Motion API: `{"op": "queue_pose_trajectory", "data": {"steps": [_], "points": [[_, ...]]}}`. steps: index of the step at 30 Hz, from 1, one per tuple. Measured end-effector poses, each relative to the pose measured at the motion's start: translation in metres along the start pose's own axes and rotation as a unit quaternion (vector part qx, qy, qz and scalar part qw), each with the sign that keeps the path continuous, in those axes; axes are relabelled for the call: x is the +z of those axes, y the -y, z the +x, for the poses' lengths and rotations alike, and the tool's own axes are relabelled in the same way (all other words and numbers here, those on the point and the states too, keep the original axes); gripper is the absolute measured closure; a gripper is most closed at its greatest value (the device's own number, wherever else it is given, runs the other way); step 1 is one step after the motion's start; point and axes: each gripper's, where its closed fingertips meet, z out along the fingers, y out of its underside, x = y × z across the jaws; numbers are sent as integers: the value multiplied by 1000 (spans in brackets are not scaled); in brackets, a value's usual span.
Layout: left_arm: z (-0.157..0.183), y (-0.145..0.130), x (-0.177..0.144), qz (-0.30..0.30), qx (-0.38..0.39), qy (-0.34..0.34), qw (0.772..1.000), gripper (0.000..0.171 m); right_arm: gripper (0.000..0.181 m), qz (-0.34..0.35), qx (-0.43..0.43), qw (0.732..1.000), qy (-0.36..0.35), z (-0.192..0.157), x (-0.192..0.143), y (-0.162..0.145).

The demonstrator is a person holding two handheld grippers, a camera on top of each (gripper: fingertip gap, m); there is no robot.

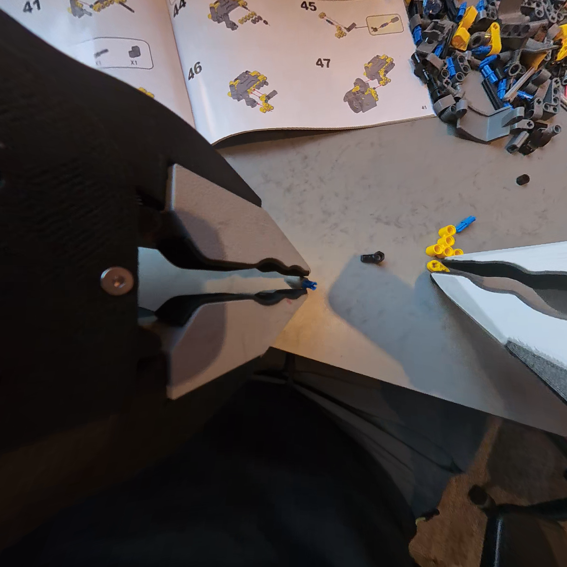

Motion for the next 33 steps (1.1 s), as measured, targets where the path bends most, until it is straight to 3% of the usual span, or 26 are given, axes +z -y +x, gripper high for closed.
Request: {"op": "queue_pose_trajectory", "data": {"steps": [7, 13, 18, 20, 23, 28, 33], "points": [[3, 1, 11, -17, 18, -4, 1000, 167, 163, 54, -27, 997, 38, -19, 1, 22], [2, 0, 10, -20, 18, -9, 1000, 167, 160, 53, -56, 995, 70, -23, 14, 32], [2, 2, 5, -7, 21, -8, 1000, 166, 161, 50, -53, 990, 120, -28, 20, 37], [2, 4, 1, 3, 23, -10, 1000, 165, 175, 45, -51, 989, 131, -30, 20, 37], [1, 4, -5, 8, 23, -7, 1000, 165, 175, 39, -57, 989, 131, -32, 17, 35], [2, 9, -12, 36, 50, 6, 998, 166, 175, 61, -26, 983, 170, -42, 7, 41], [5, 22, -7, 62, 107, 46, 991, 165, 175, 80, 34, 964, 253, -54, -8, 47]]}}
